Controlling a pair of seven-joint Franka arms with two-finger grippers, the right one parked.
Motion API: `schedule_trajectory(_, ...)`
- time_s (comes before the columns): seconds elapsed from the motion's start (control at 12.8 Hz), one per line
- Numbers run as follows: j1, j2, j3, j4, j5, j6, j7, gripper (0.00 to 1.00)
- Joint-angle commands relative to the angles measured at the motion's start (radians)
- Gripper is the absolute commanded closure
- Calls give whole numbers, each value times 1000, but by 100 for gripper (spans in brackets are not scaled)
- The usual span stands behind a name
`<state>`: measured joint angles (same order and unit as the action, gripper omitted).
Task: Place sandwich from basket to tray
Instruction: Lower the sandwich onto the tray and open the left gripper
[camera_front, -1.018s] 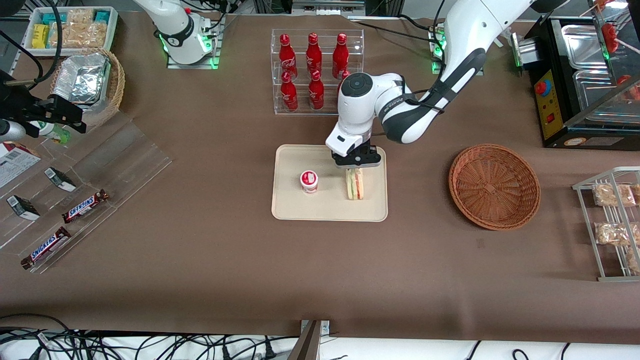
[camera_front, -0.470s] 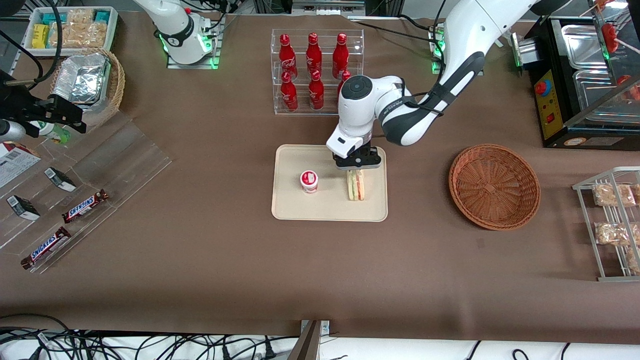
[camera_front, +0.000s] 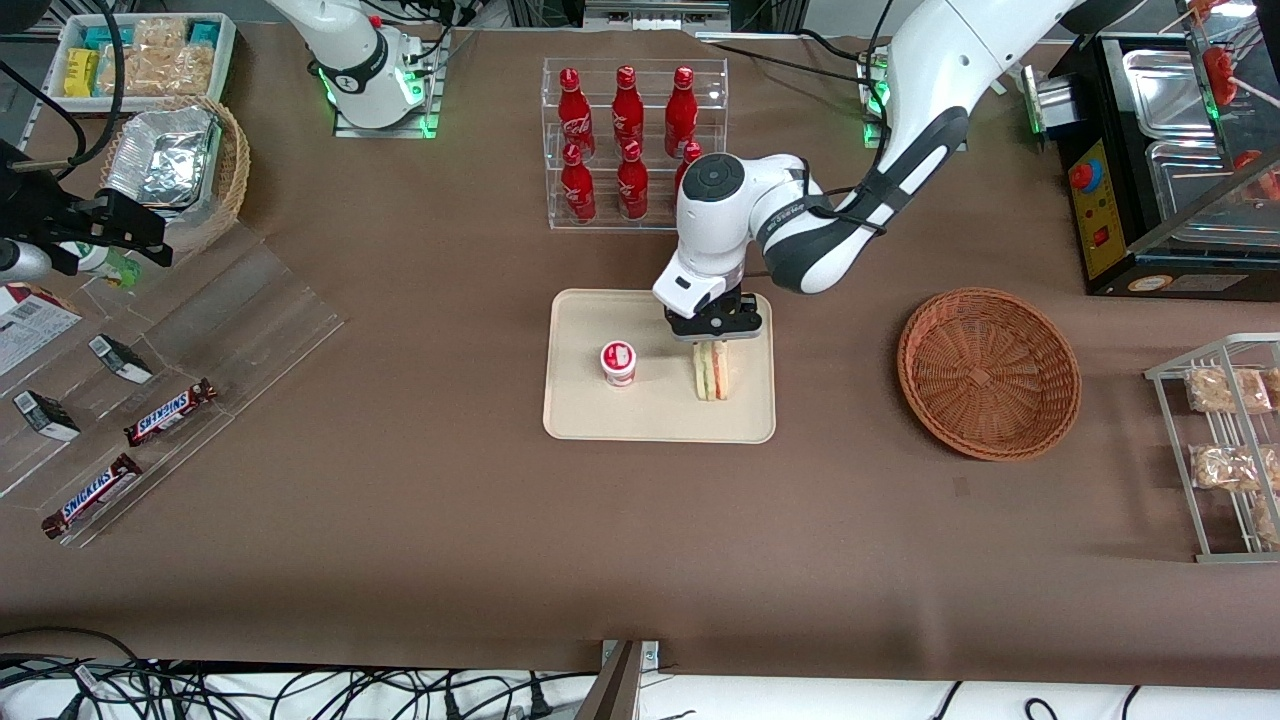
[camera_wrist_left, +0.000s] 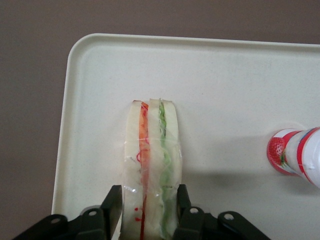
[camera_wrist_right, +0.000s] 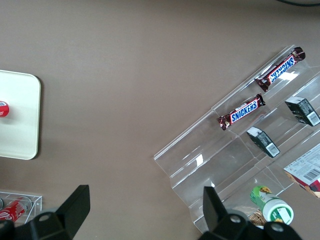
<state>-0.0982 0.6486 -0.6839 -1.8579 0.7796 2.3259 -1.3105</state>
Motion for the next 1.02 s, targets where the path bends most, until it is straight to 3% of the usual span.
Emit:
schedule_trajectory(0.0, -12, 13, 4, 20, 26, -10, -18, 0)
schedule_trajectory(0.39, -14, 2, -9, 97, -54, -95, -16, 0)
schedule_trajectory(0.78, 2, -13, -59, 322, -210, -365, 72, 0)
schedule_trajectory(0.94, -1, -21, -59, 420, -218, -484, 88, 0)
